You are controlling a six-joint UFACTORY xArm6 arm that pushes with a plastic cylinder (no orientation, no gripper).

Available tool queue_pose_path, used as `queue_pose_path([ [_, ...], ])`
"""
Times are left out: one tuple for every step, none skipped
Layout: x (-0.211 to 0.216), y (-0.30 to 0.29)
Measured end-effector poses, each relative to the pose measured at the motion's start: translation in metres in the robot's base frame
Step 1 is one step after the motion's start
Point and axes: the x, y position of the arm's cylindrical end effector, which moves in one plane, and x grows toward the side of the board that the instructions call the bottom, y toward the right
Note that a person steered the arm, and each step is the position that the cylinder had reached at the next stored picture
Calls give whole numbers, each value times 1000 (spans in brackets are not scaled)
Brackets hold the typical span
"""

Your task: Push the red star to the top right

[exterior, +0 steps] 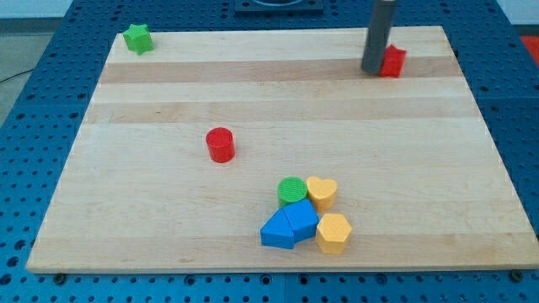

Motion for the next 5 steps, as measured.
queue_pose_path([
  [14,19],
  [72,20],
  [38,35],
  [19,41],
  [26,42],
])
